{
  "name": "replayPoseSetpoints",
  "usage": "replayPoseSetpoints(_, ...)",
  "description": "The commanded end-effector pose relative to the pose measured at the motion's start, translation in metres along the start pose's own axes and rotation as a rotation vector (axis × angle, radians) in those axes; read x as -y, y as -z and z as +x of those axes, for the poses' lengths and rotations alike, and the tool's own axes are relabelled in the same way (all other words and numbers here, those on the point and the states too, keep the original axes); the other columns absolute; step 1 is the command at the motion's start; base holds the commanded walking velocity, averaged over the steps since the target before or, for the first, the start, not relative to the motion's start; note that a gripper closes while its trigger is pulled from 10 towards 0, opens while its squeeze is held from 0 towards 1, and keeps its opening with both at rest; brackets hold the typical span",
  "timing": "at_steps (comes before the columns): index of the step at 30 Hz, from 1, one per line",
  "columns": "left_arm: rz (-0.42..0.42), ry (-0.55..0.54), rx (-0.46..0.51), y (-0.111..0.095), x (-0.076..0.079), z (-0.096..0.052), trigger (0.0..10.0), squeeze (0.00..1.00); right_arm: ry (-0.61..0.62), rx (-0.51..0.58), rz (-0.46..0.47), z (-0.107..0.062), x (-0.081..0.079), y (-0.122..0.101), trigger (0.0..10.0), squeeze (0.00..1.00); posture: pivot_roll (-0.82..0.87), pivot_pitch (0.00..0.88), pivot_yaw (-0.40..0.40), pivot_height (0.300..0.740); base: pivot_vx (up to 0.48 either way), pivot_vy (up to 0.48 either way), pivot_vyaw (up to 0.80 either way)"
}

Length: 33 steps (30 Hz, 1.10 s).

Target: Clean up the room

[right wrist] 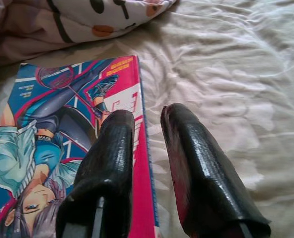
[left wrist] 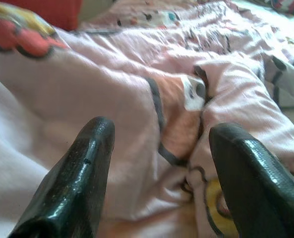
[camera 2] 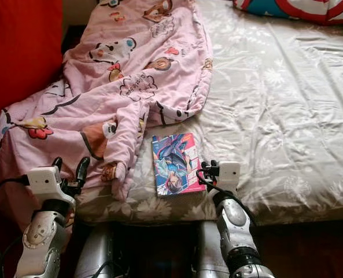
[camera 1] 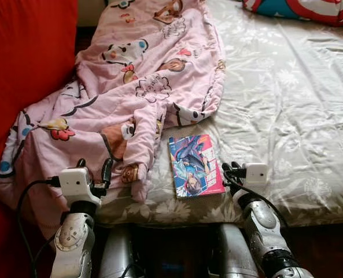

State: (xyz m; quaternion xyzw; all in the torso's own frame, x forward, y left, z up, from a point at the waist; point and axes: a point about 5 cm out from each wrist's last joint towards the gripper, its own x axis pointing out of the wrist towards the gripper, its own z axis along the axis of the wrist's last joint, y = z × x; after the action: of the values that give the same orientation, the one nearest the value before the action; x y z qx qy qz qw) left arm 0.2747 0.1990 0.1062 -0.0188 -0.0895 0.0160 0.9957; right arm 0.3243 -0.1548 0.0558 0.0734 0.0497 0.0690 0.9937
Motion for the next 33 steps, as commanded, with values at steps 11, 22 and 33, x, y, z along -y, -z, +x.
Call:
replayPoseSetpoints(11,0.017,0.059,-0.078,0.008,0.007,-0.012,10.0,0.0,0.017,-0.051,0.073,0.002,0.001,0.008,10.0,1.0,0.06,0.337,0.033,0.582,0.0,0.0,0.0)
replayPoseSetpoints(22,0.044,0.094,-0.102,0.004,0.004,-0.02,10.0,0.0,0.018,-0.073,0.114,0.01,-0.006,0.007,10.0,0.0,0.09,0.361,0.076,0.582,0.0,0.0,0.0)
replayPoseSetpoints(33,0.064,0.101,-0.124,0.004,0.001,-0.022,10.0,0.0,0.048,-0.094,0.144,0.004,-0.004,0.017,10.0,0.0,0.1,0.365,0.089,0.582,0.0,0.0,0.0)
